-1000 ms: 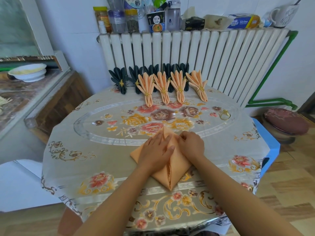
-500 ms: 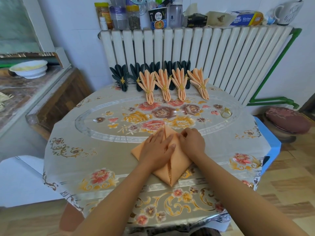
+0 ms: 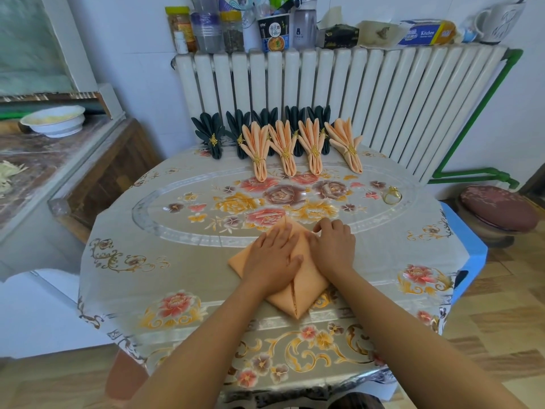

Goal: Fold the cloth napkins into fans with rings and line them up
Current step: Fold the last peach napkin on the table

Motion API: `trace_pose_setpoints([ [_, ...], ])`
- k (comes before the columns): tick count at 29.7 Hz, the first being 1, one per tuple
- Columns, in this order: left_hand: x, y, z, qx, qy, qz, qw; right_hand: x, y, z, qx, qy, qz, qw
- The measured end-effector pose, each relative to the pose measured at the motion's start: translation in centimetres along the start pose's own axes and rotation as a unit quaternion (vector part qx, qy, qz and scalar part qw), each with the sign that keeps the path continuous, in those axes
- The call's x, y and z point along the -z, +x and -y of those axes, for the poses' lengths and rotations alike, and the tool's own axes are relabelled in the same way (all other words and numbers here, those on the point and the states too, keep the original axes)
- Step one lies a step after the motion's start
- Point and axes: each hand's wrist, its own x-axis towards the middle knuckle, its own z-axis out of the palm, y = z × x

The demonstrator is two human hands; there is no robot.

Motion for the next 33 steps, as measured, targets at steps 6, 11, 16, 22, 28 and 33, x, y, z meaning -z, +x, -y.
trace_pose_setpoints([
  [6,0.1,0.0,-0.1,0.000,0.001,-0.007,1.000,1.1,-3.1,-0.4,0.127,0.038,-0.012,0.991],
  [11,0.0,0.1,0.1,0.001,0.001,0.000,1.000,2.5,-8.5,-0.7,0.173,-0.025,0.141,0.975],
  [16,0.1,-0.1,-0.1,-0.001,-0.002,0.004,1.000,3.6,-10.9,-0.7,0.196,-0.046,0.218,0.955],
  [22,0.3,-0.1,-0.2,0.000,0.013,0.018,1.000,3.8,-12.4,-0.2,0.232,0.175,0.102,0.951],
  [28,0.9,-0.4,-0.5,0.006,0.011,0.036,0.999,3.8,-12.4,0.5,0.284,0.104,0.042,0.952],
  [33,1.3,-1.9,-1.2,0.050,0.048,0.027,0.997,5.7,-11.1,-2.7,0.318,0.077,0.137,0.935],
])
